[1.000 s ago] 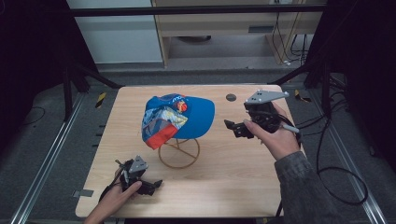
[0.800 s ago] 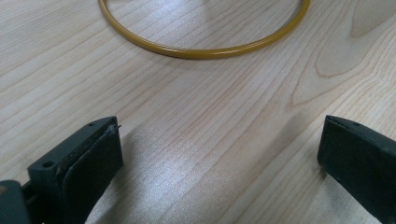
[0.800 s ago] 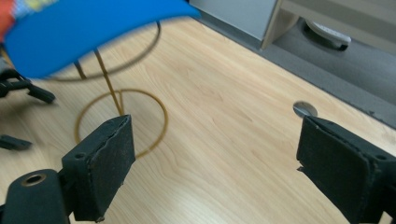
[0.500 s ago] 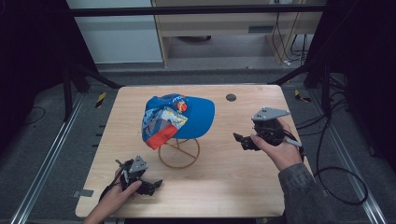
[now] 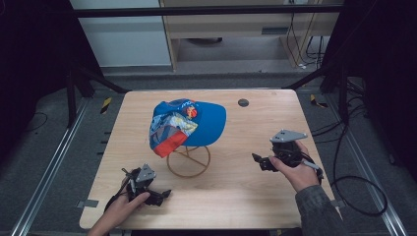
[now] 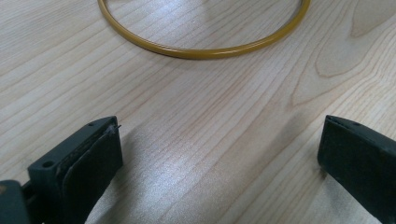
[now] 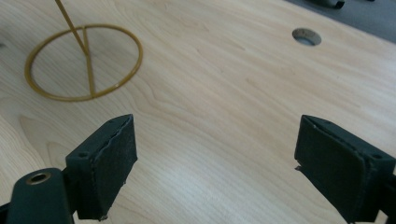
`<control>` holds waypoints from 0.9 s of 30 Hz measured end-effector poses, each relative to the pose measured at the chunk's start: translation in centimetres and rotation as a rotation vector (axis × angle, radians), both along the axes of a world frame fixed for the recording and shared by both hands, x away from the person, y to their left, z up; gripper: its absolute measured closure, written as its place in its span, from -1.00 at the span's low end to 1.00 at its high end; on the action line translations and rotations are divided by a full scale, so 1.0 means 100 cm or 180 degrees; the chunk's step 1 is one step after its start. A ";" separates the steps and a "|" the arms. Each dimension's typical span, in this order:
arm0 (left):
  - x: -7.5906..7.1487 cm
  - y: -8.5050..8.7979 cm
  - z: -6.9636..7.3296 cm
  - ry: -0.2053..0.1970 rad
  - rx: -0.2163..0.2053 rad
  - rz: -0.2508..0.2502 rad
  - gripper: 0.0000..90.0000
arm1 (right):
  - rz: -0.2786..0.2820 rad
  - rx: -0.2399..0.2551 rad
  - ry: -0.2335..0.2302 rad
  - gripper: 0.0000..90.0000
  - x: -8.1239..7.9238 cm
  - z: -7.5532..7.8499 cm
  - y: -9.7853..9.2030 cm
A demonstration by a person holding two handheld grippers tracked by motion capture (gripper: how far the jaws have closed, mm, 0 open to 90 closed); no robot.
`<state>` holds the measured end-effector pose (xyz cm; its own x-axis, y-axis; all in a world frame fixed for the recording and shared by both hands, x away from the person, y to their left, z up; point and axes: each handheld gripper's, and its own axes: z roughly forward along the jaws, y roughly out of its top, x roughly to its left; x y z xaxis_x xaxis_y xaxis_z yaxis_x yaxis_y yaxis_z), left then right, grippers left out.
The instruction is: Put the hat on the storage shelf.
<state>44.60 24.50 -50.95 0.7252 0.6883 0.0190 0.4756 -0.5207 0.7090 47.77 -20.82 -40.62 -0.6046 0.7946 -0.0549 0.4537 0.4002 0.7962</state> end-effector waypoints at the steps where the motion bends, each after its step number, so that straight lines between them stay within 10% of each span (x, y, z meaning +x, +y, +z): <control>1: 0.000 0.000 0.000 0.0001 -0.0001 0.0001 -1.00 | -0.0013 0.0019 0.0031 -0.71 -0.001 -0.007 -0.001; 15: 0.001 0.000 0.000 -0.0001 -0.0004 -0.0017 -1.00 | -0.0176 0.0125 0.0289 -0.69 0.005 -0.066 -0.010; 27: 0.001 0.000 0.000 -0.0002 -0.0004 -0.0017 -1.00 | -0.0297 0.0179 0.0432 -0.71 0.009 -0.088 -0.010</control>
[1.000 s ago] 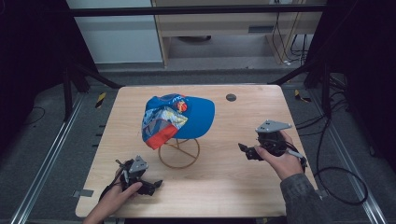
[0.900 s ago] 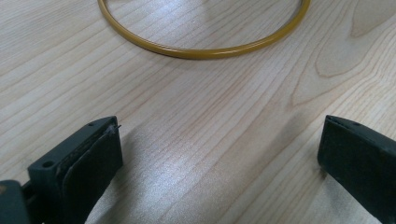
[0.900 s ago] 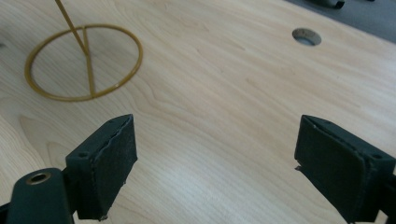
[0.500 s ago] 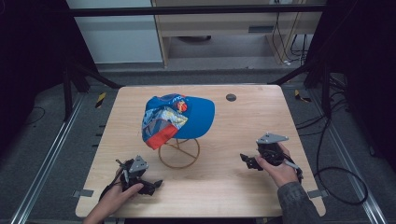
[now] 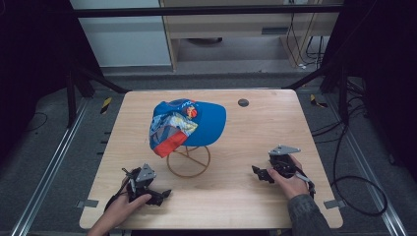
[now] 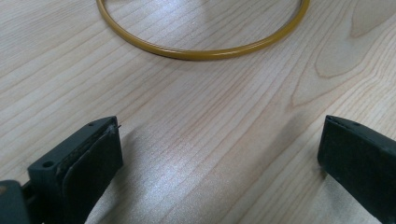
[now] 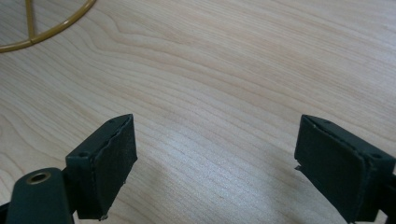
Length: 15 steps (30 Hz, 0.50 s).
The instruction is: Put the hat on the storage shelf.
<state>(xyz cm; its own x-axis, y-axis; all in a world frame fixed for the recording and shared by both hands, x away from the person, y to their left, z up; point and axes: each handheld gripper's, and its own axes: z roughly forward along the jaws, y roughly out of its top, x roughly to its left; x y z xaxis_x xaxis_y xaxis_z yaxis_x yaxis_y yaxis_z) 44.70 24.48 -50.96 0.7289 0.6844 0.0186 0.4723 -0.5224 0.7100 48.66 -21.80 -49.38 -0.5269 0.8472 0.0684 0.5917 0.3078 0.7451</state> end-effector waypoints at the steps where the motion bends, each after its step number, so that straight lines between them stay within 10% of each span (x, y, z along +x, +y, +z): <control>1: 0.000 0.000 0.000 0.0000 0.0000 0.0000 -1.00 | -0.0009 -0.0013 -0.0007 -0.72 0.000 -0.001 0.000; 15: 0.000 0.000 0.000 0.0000 0.0000 0.0003 -1.00 | -0.0086 -0.0010 0.0025 -0.73 -0.002 -0.015 0.003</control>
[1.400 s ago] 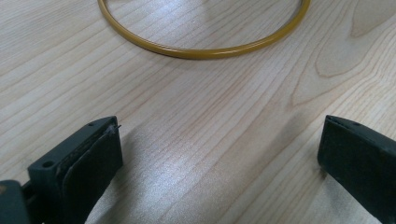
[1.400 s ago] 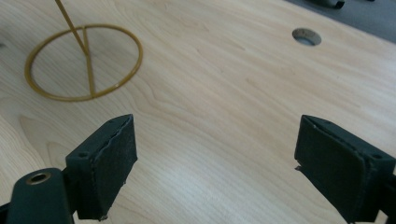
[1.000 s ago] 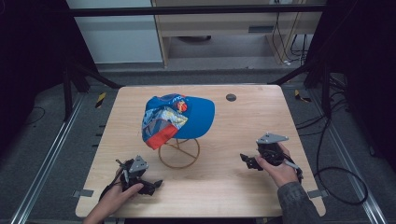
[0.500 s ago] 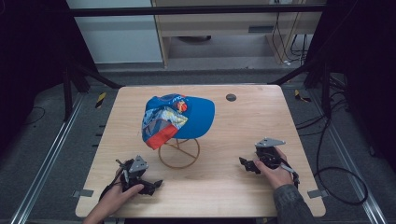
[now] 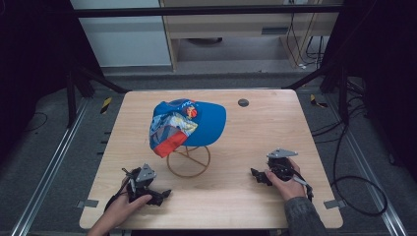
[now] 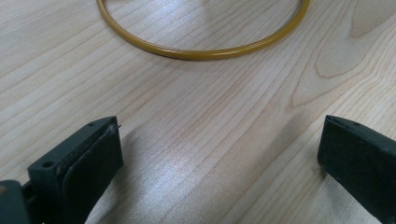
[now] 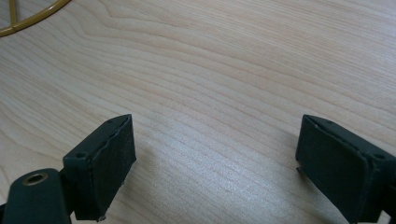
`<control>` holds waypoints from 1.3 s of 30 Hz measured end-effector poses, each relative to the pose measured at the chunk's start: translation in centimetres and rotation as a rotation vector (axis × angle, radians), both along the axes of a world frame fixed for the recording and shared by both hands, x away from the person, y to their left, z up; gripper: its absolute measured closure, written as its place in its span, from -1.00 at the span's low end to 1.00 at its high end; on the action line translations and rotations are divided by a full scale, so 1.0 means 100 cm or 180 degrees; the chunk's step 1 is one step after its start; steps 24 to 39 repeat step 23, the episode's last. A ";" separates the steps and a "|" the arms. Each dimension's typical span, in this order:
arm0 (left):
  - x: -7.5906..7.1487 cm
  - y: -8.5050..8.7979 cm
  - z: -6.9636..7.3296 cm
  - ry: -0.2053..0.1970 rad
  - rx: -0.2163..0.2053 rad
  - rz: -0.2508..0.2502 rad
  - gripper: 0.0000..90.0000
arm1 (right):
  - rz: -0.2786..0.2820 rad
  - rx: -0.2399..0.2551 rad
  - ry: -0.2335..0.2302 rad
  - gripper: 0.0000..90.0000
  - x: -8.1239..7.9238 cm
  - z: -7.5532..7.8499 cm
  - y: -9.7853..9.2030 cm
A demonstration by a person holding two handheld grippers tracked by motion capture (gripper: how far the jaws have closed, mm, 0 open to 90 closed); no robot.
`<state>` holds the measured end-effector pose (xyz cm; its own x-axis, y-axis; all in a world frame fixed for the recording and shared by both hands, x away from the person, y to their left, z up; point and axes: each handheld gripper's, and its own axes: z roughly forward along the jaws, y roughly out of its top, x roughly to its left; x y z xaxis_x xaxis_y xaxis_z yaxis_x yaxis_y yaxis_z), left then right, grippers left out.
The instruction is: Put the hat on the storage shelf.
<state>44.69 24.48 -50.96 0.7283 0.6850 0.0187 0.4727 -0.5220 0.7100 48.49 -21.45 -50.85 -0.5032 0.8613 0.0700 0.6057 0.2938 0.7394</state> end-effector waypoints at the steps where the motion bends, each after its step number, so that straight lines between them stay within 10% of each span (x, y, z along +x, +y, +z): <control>1: 0.000 0.000 0.000 0.0000 0.0000 0.0000 -1.00 | -0.0004 0.0011 -0.0002 -0.73 0.000 0.000 0.000; 39: 0.000 0.000 0.000 0.0000 0.0000 0.0004 -1.00 | -0.0045 -0.0210 -0.0109 -0.78 -0.016 -0.003 0.008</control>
